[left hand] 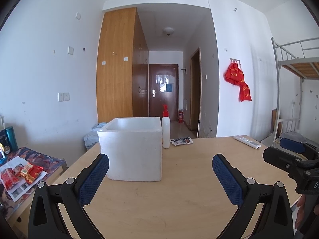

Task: Organize soft objects

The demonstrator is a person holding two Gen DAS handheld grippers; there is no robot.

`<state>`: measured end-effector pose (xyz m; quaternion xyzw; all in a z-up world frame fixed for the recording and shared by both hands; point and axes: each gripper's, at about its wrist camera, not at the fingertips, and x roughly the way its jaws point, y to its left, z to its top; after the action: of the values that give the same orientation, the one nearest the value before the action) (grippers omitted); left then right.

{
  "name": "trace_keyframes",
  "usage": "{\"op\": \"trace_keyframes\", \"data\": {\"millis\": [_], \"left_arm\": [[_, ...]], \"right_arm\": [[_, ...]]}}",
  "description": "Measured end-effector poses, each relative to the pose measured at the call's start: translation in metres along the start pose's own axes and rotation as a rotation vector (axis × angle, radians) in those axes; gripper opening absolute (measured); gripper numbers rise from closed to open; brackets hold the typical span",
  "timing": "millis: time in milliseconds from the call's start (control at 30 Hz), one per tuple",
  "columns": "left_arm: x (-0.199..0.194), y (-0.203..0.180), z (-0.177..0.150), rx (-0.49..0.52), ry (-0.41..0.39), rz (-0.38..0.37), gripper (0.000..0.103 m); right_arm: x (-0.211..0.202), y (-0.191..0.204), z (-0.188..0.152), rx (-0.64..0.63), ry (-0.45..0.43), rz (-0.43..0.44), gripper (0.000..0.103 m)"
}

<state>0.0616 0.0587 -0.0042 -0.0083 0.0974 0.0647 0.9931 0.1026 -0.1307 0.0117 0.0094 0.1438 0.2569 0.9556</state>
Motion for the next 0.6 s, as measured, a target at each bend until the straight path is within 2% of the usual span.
{"op": "trace_keyframes", "data": {"millis": [600], "left_arm": [[-0.0001, 0.0002, -0.0002, -0.003, 0.007, 0.002, 0.103]], "right_arm": [[0.0026, 0.0007, -0.0021, -0.008, 0.013, -0.002, 0.103]]}}
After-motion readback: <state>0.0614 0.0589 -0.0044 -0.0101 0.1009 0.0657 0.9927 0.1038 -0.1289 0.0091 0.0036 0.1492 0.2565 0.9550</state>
